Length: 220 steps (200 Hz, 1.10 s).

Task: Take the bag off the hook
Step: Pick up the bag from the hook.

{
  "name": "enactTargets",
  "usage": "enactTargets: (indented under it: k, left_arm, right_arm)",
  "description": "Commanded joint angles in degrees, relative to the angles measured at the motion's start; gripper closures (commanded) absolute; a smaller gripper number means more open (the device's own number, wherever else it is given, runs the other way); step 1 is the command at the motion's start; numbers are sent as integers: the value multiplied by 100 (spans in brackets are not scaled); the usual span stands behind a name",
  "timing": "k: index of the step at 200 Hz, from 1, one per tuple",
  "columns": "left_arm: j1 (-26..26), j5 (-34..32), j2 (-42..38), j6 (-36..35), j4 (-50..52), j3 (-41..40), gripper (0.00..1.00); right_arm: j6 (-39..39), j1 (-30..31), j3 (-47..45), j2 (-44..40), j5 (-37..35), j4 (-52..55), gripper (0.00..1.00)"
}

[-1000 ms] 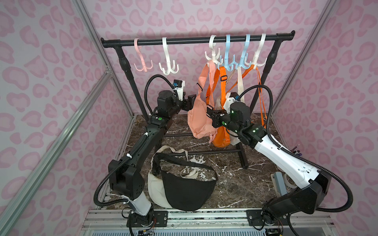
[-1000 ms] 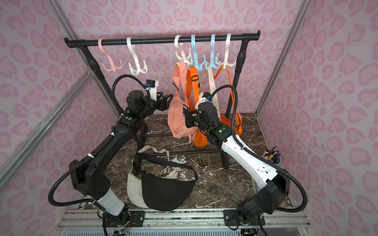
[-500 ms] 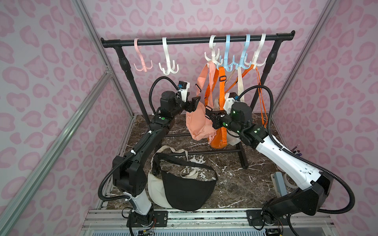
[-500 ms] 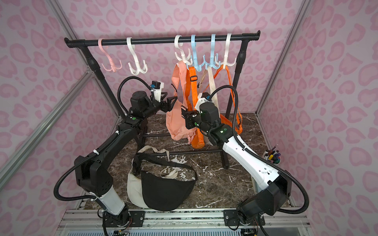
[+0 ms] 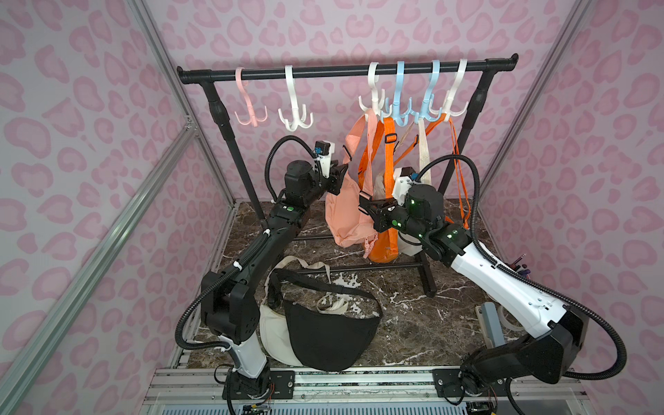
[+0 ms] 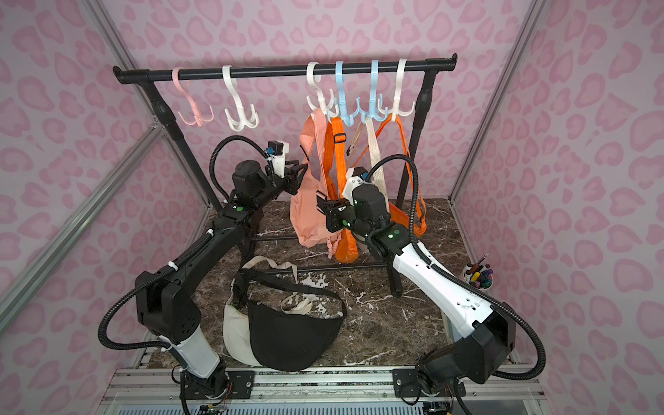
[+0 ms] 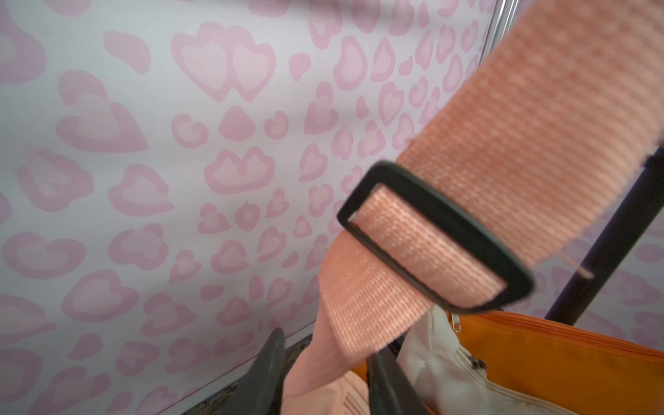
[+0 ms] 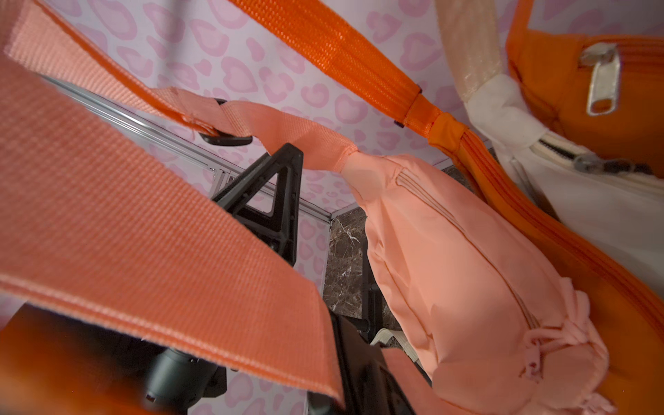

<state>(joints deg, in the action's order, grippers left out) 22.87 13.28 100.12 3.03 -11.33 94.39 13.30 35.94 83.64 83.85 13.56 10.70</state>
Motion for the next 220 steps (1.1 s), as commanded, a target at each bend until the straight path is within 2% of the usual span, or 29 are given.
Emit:
enactTargets:
  k: [1,40,73,149,220]
  left_arm:
    - [-11,5,43,-21,-337,78,67]
    - [-1,-51,-4,9,-295,82,80]
    - [-1,-252,-138,117,-281,64,96]
    - [7,-281,-529,426,-260,10,97]
    - [15,-354,-1068,427,-107,-314,97]
  right_arm:
    - [-58,1,-14,-2,70,-101,92]
    - [-60,0,25,-15,48,-103,92]
    - [5,-3,100,-19,-109,-80,93]
    - [32,-52,927,54,-218,118,96]
    - [82,-39,908,-95,-304,188,96]
